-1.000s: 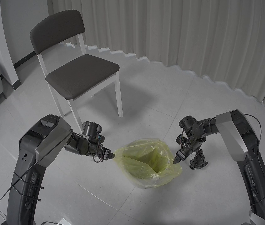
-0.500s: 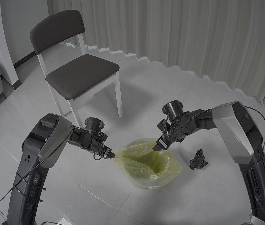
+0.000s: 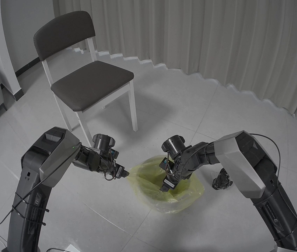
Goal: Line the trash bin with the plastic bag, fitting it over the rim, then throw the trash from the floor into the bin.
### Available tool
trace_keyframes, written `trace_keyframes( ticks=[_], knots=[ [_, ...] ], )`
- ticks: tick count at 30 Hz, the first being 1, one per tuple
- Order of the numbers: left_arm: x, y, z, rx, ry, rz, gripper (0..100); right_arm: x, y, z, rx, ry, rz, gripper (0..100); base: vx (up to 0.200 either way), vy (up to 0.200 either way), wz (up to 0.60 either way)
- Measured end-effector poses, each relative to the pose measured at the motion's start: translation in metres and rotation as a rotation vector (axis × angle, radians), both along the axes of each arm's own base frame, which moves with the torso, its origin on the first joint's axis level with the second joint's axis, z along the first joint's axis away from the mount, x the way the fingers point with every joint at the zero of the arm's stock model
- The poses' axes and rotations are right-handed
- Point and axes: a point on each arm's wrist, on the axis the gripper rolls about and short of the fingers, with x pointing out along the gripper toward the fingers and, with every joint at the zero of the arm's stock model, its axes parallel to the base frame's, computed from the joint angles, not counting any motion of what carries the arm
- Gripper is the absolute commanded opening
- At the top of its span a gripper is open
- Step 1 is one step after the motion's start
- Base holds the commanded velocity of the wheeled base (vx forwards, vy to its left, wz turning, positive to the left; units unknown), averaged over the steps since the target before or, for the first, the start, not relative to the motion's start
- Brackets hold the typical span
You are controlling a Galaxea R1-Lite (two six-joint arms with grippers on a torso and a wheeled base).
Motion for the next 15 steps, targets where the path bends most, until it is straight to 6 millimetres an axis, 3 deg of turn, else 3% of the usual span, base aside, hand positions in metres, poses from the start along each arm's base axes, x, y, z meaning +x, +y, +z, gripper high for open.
trace_keyframes(
  ticks=[11,15],
  knots=[
    [-0.002,-0.006,0.009,-0.011,-0.013,-0.013,100,-0.038,0.04,-0.013,-0.072,0.078,0.101,100,0.0,0.0,0.0],
    [-0.003,-0.008,0.011,-0.021,-0.012,-0.006,100,-0.041,0.044,-0.012,-0.076,0.077,0.09,100,0.0,0.0,0.0]
  ],
)
